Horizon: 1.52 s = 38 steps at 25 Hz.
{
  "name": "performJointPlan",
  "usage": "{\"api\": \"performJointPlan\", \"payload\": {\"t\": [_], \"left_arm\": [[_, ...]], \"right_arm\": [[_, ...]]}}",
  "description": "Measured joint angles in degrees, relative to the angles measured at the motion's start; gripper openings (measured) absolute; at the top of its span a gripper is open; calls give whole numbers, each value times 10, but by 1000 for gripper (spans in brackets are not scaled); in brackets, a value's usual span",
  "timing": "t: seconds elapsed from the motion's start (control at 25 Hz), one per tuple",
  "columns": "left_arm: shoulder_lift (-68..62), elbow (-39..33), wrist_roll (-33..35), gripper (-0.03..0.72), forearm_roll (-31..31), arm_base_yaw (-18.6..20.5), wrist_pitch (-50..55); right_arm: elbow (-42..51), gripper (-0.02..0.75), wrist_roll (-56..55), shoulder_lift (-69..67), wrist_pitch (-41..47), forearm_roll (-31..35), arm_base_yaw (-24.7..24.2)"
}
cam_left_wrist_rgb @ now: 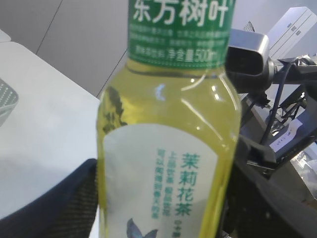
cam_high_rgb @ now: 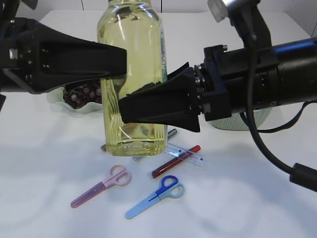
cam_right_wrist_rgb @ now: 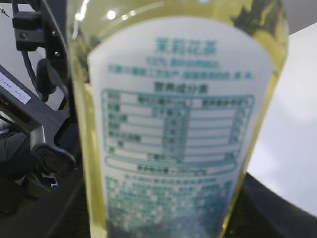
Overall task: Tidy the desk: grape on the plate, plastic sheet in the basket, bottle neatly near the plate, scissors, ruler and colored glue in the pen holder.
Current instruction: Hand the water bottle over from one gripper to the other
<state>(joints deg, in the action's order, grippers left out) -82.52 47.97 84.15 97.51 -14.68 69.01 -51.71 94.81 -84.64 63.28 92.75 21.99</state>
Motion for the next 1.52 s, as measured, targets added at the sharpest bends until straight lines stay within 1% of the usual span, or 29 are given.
{"api": "performJointPlan", "payload": {"t": [0.12, 0.24, 0.44, 0.68, 0.84, 1.0, 1.52], "left_arm": [[-1, 0, 8, 596, 4, 0, 0], [-2, 0, 15, 607, 9, -3, 0], [-2, 0, 31, 609, 26, -29, -9], [-26, 1, 44, 606, 33, -33, -4], [-44, 1, 53, 599, 36, -44, 2], [-48, 13, 62, 594, 32, -48, 2], [-49, 21, 64, 451, 31, -48, 2]], "right_arm": [[0, 512, 0, 0, 0, -2, 0], [0, 512, 0, 0, 0, -7, 0], [0, 512, -1, 0, 8, -18, 0], [0, 512, -1, 0, 6, -26, 0], [0, 512, -2, 0, 0, -28, 0], [0, 512, -3, 0, 0, -28, 0], [0, 513, -3, 0, -1, -24, 0]]}}
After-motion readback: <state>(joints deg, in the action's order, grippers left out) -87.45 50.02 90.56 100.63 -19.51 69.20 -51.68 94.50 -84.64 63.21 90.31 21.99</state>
